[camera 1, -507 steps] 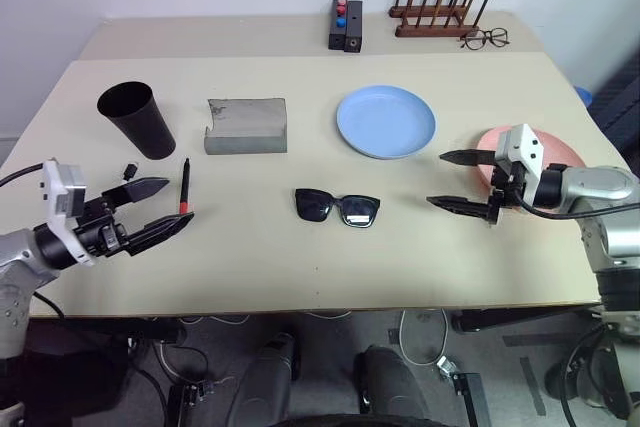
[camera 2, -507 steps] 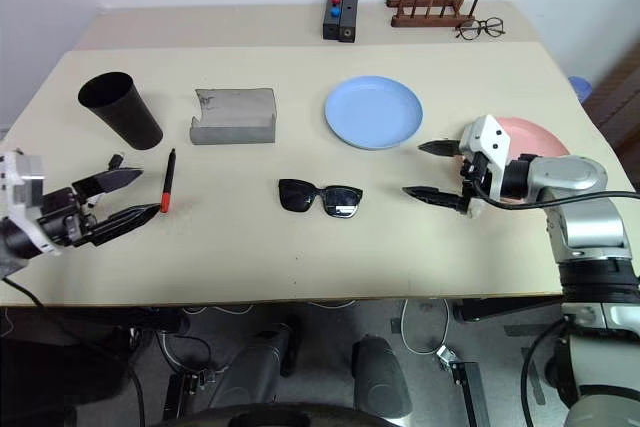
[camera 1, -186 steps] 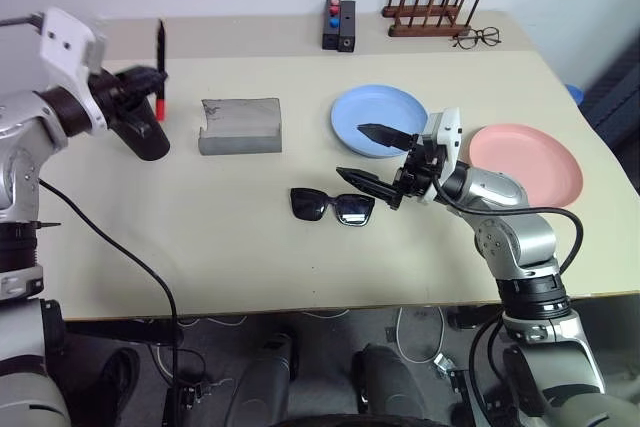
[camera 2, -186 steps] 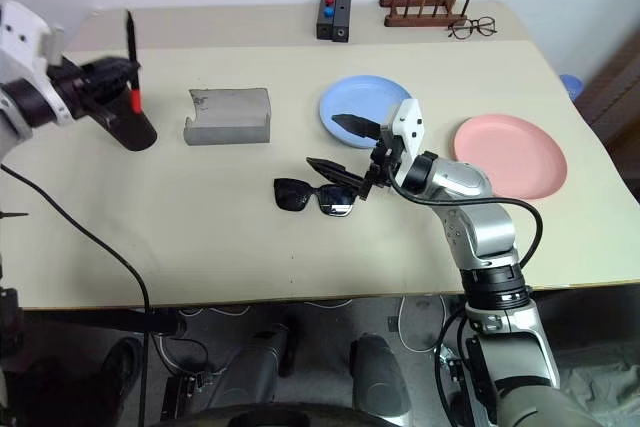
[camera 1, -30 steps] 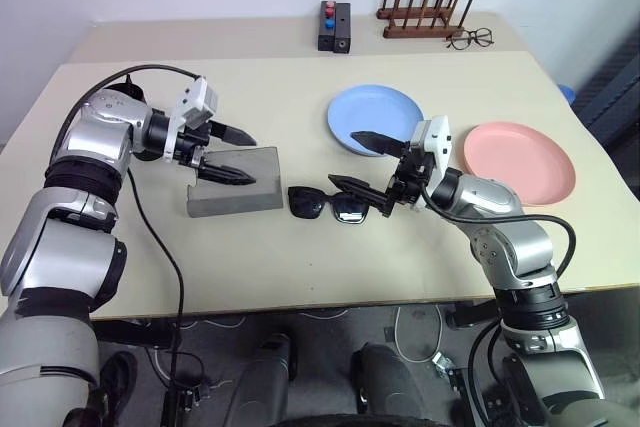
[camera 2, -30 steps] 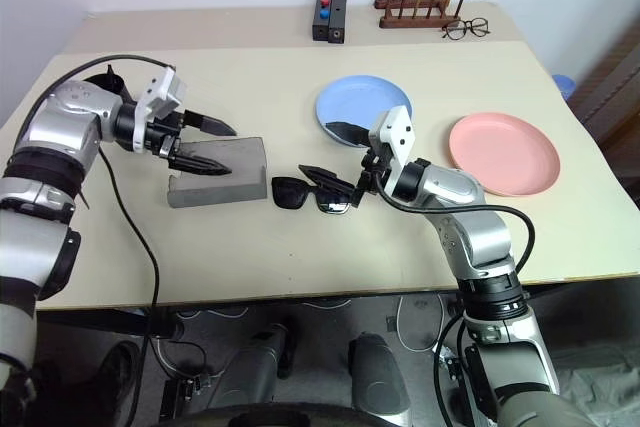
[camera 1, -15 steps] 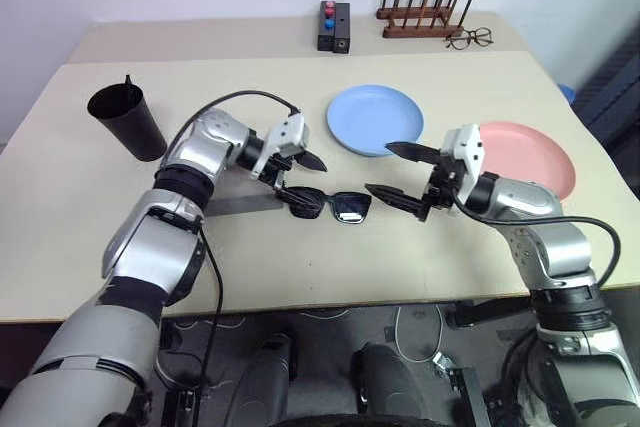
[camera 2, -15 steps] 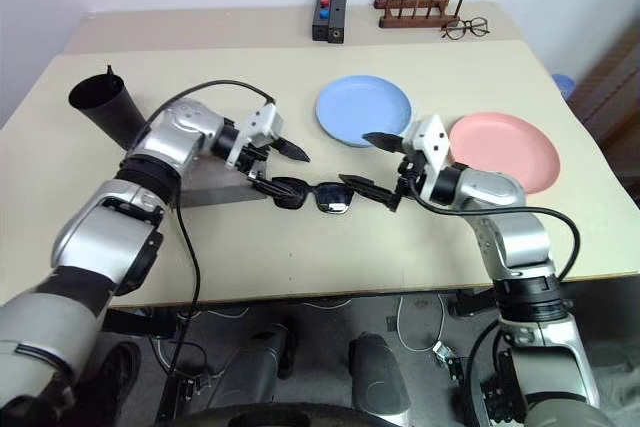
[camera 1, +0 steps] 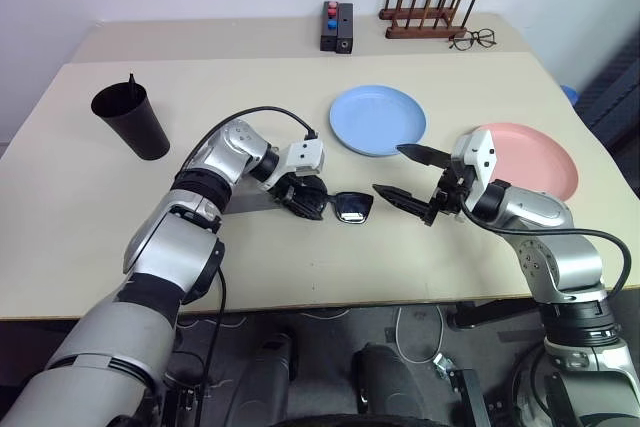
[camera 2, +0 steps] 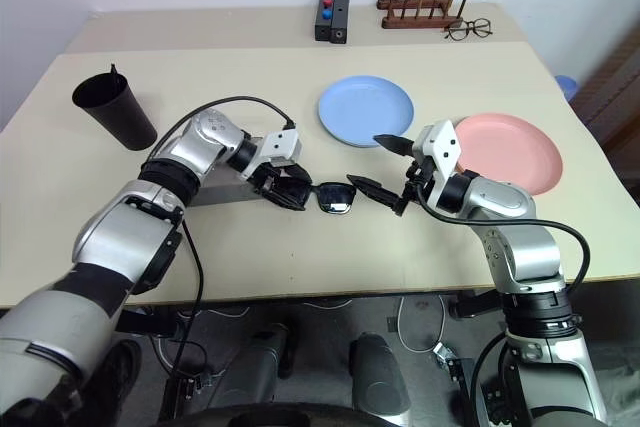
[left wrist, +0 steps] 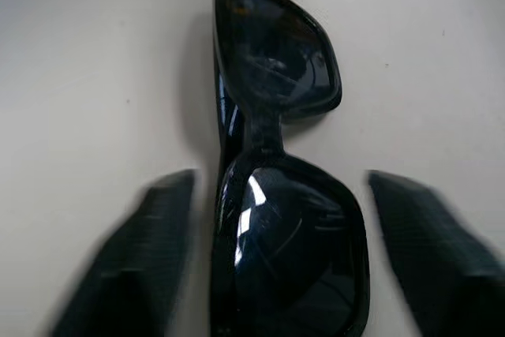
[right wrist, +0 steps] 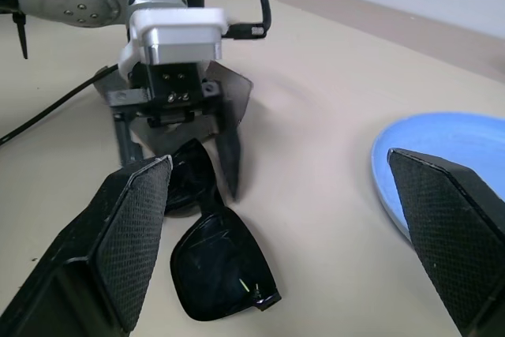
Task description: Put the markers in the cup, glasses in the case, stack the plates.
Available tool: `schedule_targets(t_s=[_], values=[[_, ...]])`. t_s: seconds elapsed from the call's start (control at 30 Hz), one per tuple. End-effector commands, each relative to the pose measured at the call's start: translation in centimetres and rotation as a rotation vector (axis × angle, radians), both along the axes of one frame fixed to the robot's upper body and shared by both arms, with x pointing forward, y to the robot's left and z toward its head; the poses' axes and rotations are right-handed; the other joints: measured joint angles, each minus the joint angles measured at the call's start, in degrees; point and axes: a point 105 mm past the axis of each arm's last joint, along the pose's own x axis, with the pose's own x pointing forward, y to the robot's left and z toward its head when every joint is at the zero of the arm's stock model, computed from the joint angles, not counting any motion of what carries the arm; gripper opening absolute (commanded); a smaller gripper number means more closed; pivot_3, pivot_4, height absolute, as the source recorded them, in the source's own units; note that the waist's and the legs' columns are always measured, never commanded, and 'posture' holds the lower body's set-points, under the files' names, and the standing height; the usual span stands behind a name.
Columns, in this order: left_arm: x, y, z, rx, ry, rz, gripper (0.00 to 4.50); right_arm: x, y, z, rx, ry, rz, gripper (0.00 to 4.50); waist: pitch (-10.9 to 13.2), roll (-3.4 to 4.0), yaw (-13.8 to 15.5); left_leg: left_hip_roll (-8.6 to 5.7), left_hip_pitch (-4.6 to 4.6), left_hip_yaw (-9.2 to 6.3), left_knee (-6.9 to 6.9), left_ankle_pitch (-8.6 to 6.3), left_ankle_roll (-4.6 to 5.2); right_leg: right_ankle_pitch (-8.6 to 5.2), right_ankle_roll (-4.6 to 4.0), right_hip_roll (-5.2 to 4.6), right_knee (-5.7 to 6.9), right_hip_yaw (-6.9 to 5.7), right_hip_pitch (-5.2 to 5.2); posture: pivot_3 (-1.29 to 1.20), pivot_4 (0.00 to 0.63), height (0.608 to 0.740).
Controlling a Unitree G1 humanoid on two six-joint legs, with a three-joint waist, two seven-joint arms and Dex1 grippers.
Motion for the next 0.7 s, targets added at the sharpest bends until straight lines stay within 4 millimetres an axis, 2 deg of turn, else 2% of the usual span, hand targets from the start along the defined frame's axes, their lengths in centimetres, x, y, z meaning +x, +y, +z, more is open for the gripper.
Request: schedule_targets(t_s=[0.03,0.13,0.17,0.47,0.7], values=[[0.1,-0.3,0.4,-0.007,-0.019,-0.01,1.32,-0.2,0.4,1.2,0.012,-0.057,0.007,4.5,-0.01,0.01,-0.02,0.0,0.02,0.0,0.0,0.0,0.0,0.0,0.0,0.0,0.0,0.0,0.02,0.0,0.15,0.737],[0.2,-0.5,0.8,-0.035,-0.016,-0.001,0.12,-0.2,0.7,1.1,0.016,-0.057,0.015,4.5,-0.03,0.02,0.32,0.0,0.13,-0.02,0.04,0.0,0.0,0.0,0.01,0.0,-0.01,-0.04,0.2,0.0,0.15,0.737],[0.2,-0.6,1.0,-0.044,-0.019,0.0,0.03,-0.2,0.8,1.1,0.016,-0.056,0.016,4.5,-0.03,0.02,0.5,0.0,0.19,-0.04,0.07,0.0,0.0,0.0,0.01,0.0,-0.02,-0.08,0.3,0.0,0.15,0.737],[0.1,-0.6,2.6,-0.095,0.044,0.007,0.03,0.4,1.0,1.2,0.011,-0.067,0.015,4.5,-0.02,0.02,1.09,0.0,0.26,-0.07,0.11,-0.01,0.0,0.0,0.01,0.0,-0.02,-0.08,0.36,0.0,0.15,0.737],[1.0,-0.7,6.8,-0.205,0.06,0.067,0.03,0.5,1.3,0.9,0.001,-0.073,0.023,4.5,0.0,0.0,1.06,0.01,0.04,-0.06,0.1,-0.01,0.0,0.0,0.01,0.02,-0.01,-0.09,0.12,0.0,0.15,0.737]])
